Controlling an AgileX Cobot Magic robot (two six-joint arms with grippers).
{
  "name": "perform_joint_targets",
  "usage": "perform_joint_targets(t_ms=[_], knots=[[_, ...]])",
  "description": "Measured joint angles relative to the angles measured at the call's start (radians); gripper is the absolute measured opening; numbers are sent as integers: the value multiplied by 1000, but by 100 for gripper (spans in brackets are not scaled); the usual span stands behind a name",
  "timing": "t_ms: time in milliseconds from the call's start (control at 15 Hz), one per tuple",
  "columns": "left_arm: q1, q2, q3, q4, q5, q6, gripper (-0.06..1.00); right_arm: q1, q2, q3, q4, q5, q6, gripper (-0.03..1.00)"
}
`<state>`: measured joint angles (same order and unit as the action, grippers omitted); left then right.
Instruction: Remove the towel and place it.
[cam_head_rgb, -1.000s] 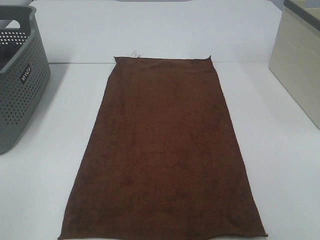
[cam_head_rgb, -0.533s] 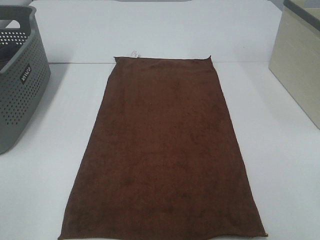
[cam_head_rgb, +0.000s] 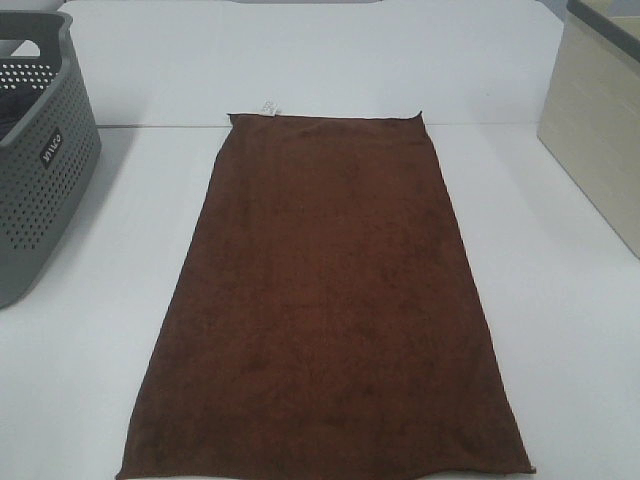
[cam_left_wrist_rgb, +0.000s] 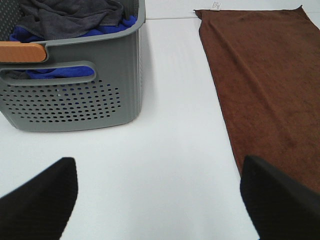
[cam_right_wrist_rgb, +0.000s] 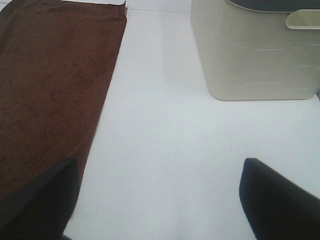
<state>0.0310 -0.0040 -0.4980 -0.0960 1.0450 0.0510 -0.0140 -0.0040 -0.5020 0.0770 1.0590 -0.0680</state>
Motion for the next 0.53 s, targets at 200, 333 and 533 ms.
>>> perform_joint_targets(t_ms=[200, 333, 533], knots=[[0, 0, 0, -3, 0, 1, 81, 0, 0, 0, -2, 0, -1, 83], [0, 0, 0, -3, 0, 1, 81, 0, 0, 0, -2, 0, -1, 83], [0, 0, 0, 4, 0, 1, 81, 0, 0, 0, -2, 0, -1, 83]])
